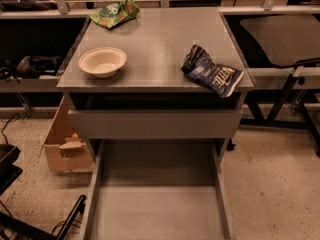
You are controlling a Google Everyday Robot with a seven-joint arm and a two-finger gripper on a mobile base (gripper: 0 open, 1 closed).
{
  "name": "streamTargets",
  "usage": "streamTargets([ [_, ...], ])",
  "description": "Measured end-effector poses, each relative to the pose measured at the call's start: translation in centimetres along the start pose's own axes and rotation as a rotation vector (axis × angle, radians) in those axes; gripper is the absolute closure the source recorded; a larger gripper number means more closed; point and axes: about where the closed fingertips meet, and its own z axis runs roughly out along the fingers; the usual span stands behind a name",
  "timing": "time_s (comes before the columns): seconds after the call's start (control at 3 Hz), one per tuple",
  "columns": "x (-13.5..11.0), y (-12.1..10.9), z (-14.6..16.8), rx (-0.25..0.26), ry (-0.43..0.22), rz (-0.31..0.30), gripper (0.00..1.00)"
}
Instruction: Place brown chip bag into middle drawer
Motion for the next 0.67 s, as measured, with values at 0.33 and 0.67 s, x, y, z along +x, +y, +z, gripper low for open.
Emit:
streamTargets([
  [0.33,-4.4,-2.8,-9.6,0.113,-0.044,0.041,1.00],
  [0.67,-9.0,0.7,-13.8,0.116,-0.136,0.076,1.00],
])
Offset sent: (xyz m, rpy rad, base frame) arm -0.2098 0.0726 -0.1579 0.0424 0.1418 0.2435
